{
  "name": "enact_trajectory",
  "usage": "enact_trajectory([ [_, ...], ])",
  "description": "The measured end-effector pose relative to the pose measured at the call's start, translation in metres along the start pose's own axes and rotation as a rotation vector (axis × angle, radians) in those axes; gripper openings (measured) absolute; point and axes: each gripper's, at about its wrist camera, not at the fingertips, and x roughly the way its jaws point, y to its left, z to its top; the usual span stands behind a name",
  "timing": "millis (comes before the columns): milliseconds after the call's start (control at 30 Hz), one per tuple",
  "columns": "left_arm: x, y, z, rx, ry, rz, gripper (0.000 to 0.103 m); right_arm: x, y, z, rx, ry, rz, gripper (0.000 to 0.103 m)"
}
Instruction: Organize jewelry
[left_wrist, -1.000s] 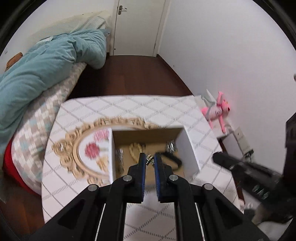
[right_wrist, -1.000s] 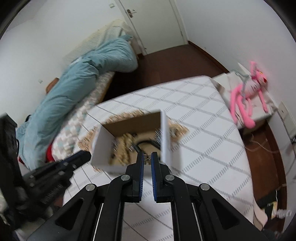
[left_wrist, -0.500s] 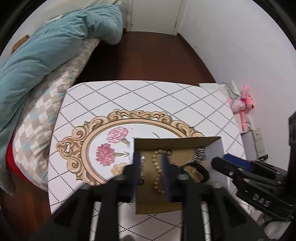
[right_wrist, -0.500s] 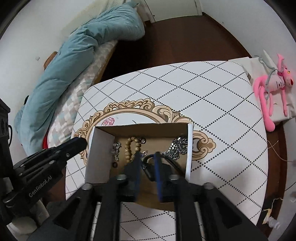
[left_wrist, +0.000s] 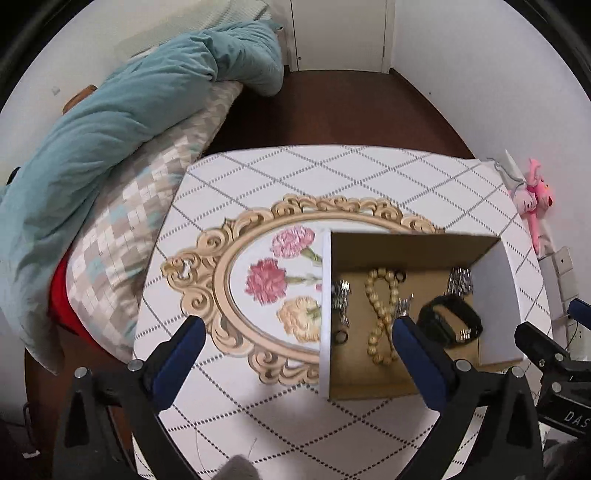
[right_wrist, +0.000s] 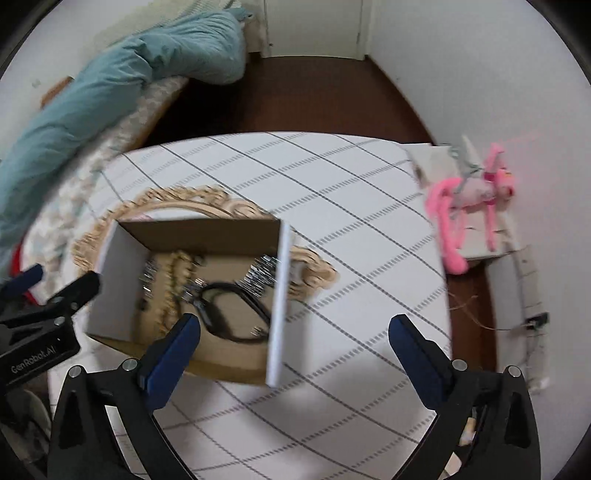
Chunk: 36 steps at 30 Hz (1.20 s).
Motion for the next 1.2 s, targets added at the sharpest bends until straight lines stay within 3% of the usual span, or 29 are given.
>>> enact_trajectory([
  [233, -0.007, -0.005, -0.018, 0.002, 0.003, 0.004, 0.103, 0.000, 0.000, -0.014, 0.003, 0.001, -0.032, 0.103],
  [433, -0.038, -0.005, -0.030, -0.006, -0.028, -0.018, 0.103, -0.028, -0.002, -0.025, 0.024, -0.032, -0.017, 0.103],
  [967, -0.189, -0.001, -0.065, -0.014, -0.265, -0.041, 0.103, -0.191, -0.004, -0.077, 0.033, -0.302, -0.053, 0.103],
  [1200, -0.228, 0.002, -0.076, -0.023, -0.304, -0.074, 0.103, -0.241, -0.002, -0.095, 0.042, -0.382, -0.060, 0.103],
])
